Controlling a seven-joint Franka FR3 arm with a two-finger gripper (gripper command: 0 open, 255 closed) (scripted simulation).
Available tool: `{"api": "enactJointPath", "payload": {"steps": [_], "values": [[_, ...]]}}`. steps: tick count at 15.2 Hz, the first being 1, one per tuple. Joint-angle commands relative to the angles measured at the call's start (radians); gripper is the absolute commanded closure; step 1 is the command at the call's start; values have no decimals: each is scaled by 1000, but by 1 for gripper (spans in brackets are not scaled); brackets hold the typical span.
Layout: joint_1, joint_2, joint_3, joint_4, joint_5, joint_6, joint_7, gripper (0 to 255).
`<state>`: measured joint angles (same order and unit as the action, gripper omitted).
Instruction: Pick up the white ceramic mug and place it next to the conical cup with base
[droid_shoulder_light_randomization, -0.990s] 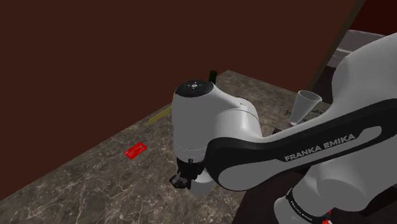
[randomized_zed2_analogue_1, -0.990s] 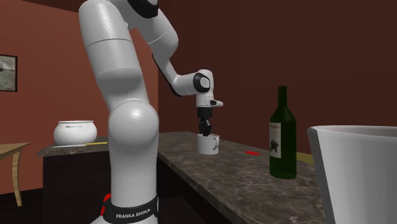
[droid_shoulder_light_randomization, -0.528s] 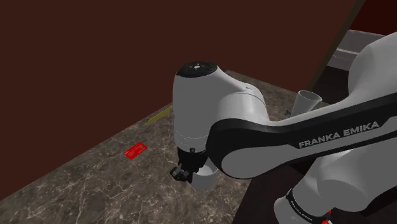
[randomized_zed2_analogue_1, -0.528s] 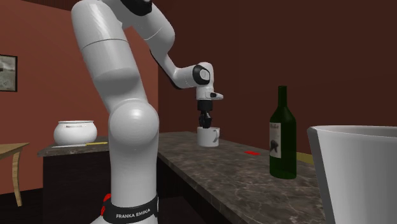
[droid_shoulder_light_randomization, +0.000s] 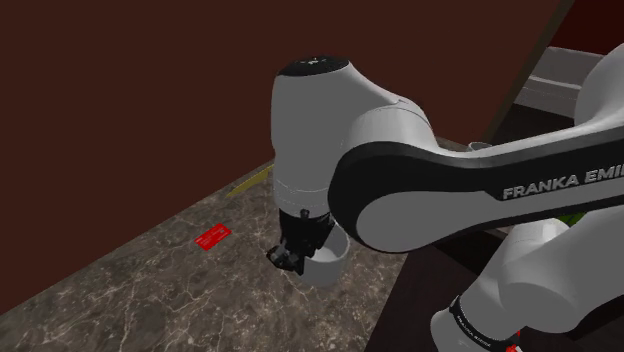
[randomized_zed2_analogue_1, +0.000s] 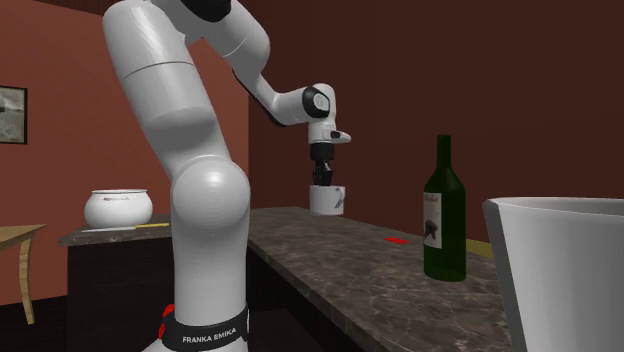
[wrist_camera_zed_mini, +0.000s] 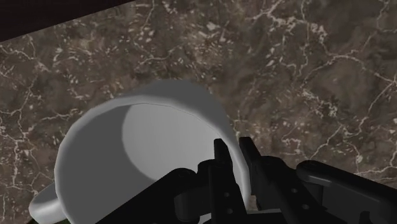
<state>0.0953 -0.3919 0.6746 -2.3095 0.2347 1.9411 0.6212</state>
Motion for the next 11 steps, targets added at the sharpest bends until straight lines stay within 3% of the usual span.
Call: {"api": "enactJointPath", "payload": {"steps": [1,11], "values": [[0,-7,-6,22,-1,-28,-1,255],[-3,-30,-38,136,-8,-166,-6,255]]}}
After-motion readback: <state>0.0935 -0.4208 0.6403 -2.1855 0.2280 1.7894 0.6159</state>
